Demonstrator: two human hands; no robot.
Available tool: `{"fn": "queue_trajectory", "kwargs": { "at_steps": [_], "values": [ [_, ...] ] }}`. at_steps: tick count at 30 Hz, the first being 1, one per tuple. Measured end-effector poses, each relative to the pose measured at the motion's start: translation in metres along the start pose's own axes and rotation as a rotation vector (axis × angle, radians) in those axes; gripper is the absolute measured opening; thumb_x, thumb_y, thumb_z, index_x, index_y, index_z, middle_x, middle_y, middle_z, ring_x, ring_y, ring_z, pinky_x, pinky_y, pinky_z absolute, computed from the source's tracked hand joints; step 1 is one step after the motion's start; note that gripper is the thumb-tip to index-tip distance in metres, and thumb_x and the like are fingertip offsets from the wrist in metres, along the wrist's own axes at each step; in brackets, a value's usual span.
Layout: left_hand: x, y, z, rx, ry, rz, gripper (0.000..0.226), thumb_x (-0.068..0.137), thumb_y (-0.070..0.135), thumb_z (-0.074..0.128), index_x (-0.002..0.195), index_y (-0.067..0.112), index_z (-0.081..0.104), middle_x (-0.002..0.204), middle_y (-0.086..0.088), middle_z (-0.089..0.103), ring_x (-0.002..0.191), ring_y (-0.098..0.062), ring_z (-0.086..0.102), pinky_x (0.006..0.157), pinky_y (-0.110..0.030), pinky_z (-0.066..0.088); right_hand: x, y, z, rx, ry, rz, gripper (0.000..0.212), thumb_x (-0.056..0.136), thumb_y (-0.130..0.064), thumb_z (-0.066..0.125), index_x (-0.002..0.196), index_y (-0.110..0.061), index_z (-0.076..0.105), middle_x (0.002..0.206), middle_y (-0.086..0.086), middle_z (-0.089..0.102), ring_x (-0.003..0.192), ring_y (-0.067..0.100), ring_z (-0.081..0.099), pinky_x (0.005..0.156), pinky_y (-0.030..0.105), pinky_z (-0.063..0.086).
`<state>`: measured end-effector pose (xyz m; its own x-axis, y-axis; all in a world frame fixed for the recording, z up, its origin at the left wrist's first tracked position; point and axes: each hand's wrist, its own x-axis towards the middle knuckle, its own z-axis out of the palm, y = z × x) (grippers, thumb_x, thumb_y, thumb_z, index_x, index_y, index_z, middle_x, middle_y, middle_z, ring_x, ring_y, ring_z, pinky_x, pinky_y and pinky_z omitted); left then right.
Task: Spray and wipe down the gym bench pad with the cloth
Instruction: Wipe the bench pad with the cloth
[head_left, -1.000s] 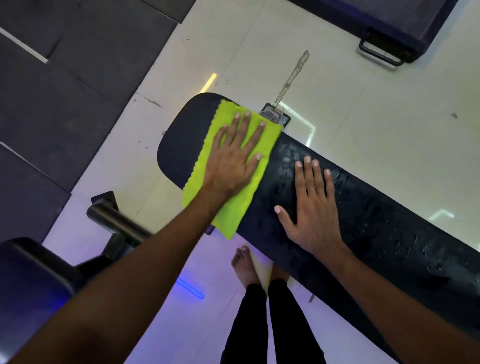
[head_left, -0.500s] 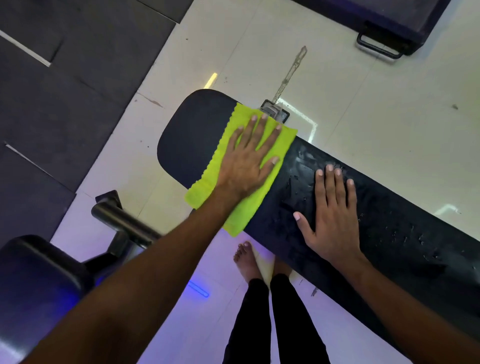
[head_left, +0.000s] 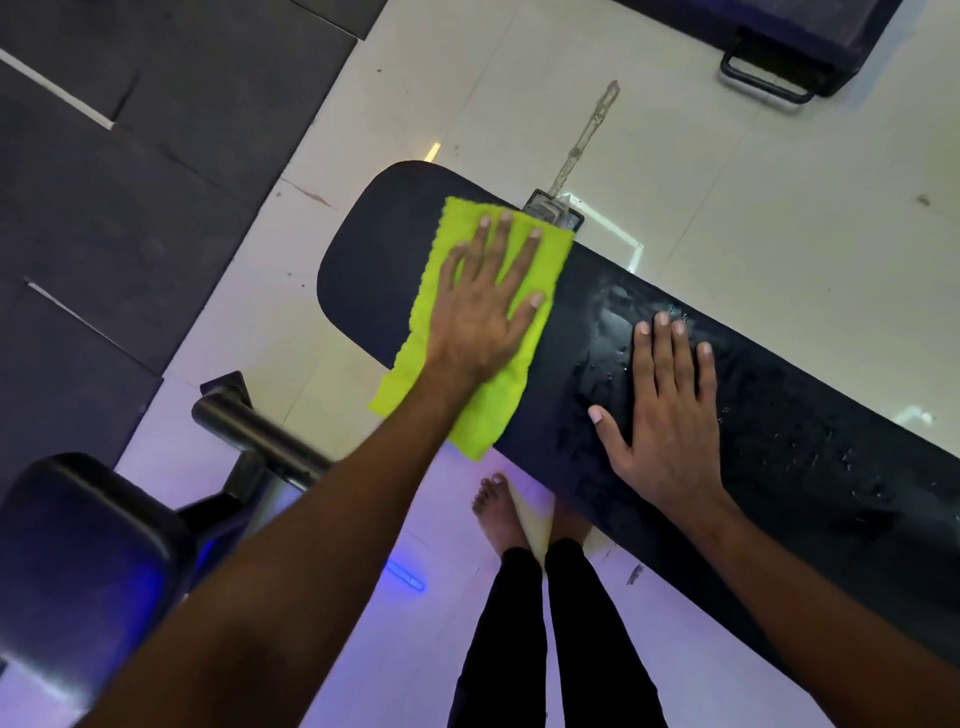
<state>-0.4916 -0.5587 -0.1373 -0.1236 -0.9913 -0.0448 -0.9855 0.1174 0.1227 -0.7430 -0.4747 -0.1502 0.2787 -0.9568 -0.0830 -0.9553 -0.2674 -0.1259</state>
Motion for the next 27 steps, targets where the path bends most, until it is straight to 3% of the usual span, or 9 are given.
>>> {"fn": "queue_trajectory", "kwargs": {
  "at_steps": [4,6,9,11,13,17,21,24,27],
  "values": [
    [-0.070,0.022,0.004,-0.043,0.051,-0.444,0.064,0.108,0.045,0.030,0.168,0.025,0.017,0.176,-0.012,0.009,0.164,-0.031,0.007,0.130,-0.052,0.016,-0.005,-0.004,-0.003,-0.008,-0.009,0.023,0.093,0.102,-0.063,0.031,0.168,-0.005,0.000,0.178,0.018,-0.002,0.166,0.034,-0.001,0.132,0.060,0.012],
    [-0.096,0.060,0.011,-0.055,0.013,-0.525,0.068,0.107,0.044,0.031,0.168,0.021,0.014,0.176,-0.017,0.007,0.163,-0.037,0.005,0.129,-0.056,0.015,-0.006,-0.007,-0.004,-0.021,-0.016,0.031,0.093,0.102,-0.062,0.030,0.168,-0.004,0.000,0.177,0.019,-0.002,0.166,0.035,-0.001,0.132,0.061,0.012],
    [-0.080,0.078,0.013,-0.058,-0.030,-0.288,0.069,0.107,0.047,0.029,0.168,0.021,0.013,0.175,-0.018,0.007,0.163,-0.039,0.006,0.129,-0.056,0.014,-0.007,-0.008,-0.003,-0.028,-0.017,0.033,0.093,0.102,-0.062,0.030,0.168,-0.004,0.001,0.177,0.019,-0.001,0.166,0.035,-0.001,0.132,0.061,0.011],
    [-0.042,0.046,0.011,-0.038,-0.048,0.014,0.066,0.108,0.050,0.027,0.168,0.025,0.015,0.176,-0.012,0.010,0.163,-0.033,0.009,0.129,-0.053,0.017,-0.007,-0.007,-0.001,-0.036,-0.009,0.031,0.092,0.102,-0.063,0.029,0.168,-0.004,0.002,0.177,0.019,0.000,0.166,0.035,0.000,0.131,0.061,0.012],
    [-0.013,0.007,0.004,-0.006,-0.027,0.107,0.064,0.109,0.052,0.025,0.168,0.028,0.015,0.176,-0.008,0.011,0.164,-0.029,0.010,0.129,-0.051,0.020,-0.007,-0.007,-0.001,-0.039,-0.009,0.034,0.092,0.102,-0.063,0.028,0.168,-0.005,0.001,0.177,0.018,-0.001,0.166,0.035,0.000,0.132,0.061,0.012],
    [-0.034,-0.013,0.003,-0.017,0.036,-0.190,0.063,0.109,0.050,0.026,0.168,0.027,0.016,0.177,-0.009,0.009,0.164,-0.029,0.008,0.130,-0.048,0.015,-0.006,-0.008,-0.005,-0.019,-0.013,0.043,0.092,0.102,-0.062,0.032,0.168,-0.005,0.002,0.177,0.018,0.000,0.166,0.035,0.000,0.132,0.060,0.012],
    [-0.089,0.045,0.009,-0.039,0.012,-0.471,0.068,0.107,0.045,0.030,0.168,0.017,0.017,0.175,-0.020,0.009,0.163,-0.039,0.008,0.129,-0.055,0.016,-0.009,-0.010,-0.009,0.011,-0.023,0.047,0.092,0.102,-0.060,0.035,0.168,-0.005,0.003,0.177,0.018,0.001,0.166,0.034,0.000,0.132,0.059,0.011],
    [-0.087,0.085,0.012,-0.033,-0.057,-0.318,0.071,0.107,0.048,0.026,0.168,0.014,0.010,0.174,-0.023,0.004,0.162,-0.042,0.003,0.130,-0.057,0.011,-0.019,-0.003,-0.010,0.024,-0.034,0.069,0.093,0.102,-0.062,0.035,0.168,-0.003,0.005,0.177,0.019,0.003,0.166,0.034,0.001,0.133,0.058,0.011],
    [-0.037,0.066,0.011,-0.015,-0.089,0.126,0.070,0.107,0.051,0.026,0.168,0.019,0.012,0.176,-0.017,0.007,0.163,-0.036,0.006,0.129,-0.055,0.014,-0.038,0.015,-0.010,0.008,-0.027,0.103,0.094,0.102,-0.063,0.035,0.168,-0.003,0.005,0.177,0.019,0.003,0.166,0.034,0.002,0.133,0.058,0.011]
  ]
}}
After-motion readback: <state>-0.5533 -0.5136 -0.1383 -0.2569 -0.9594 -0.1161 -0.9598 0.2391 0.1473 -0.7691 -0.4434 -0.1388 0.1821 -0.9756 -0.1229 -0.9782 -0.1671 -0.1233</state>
